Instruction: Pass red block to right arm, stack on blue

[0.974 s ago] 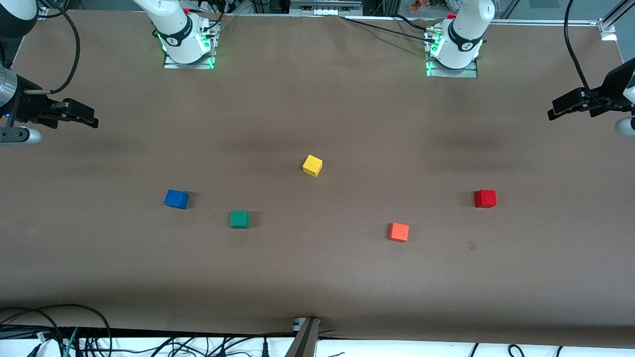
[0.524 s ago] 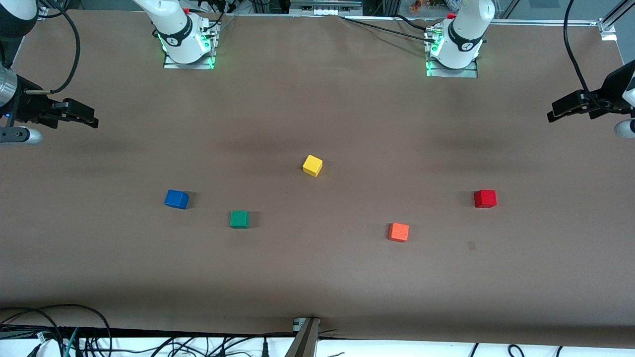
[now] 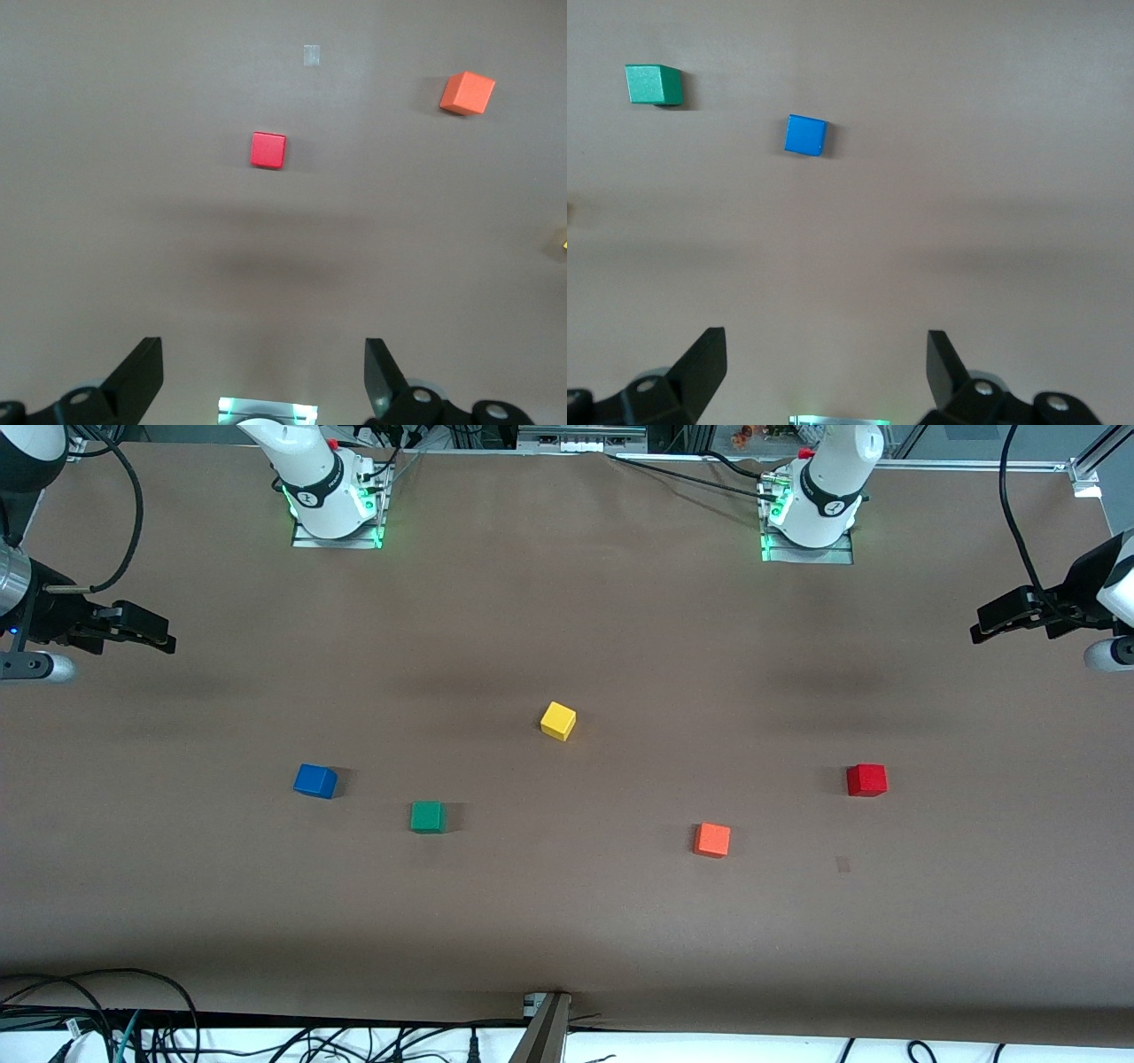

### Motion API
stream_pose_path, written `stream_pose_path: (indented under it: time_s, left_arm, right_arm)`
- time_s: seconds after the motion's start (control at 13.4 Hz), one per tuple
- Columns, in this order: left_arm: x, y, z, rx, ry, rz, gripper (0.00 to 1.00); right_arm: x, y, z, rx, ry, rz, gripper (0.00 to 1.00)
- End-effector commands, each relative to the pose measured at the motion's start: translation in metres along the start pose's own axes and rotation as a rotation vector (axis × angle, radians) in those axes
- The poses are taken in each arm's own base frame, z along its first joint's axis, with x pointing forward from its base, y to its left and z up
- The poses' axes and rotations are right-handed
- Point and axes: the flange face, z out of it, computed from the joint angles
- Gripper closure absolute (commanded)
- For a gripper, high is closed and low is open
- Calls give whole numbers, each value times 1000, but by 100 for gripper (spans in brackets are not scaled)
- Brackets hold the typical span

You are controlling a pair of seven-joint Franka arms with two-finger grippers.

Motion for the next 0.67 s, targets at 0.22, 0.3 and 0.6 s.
stream_pose_path:
  time_s: [0.22, 0.3, 0.6]
  left_arm:
    - [4, 8, -4, 20, 34, 21, 0]
    - [4, 9, -4, 20, 34, 23, 0]
    - [7, 6, -7, 19, 63, 17, 0]
  right_arm:
    - [-1, 1, -7, -1, -1, 10, 0]
    - [-1, 0, -8, -1, 0, 10, 0]
    - [-2, -2, -8, 0, 2, 10, 0]
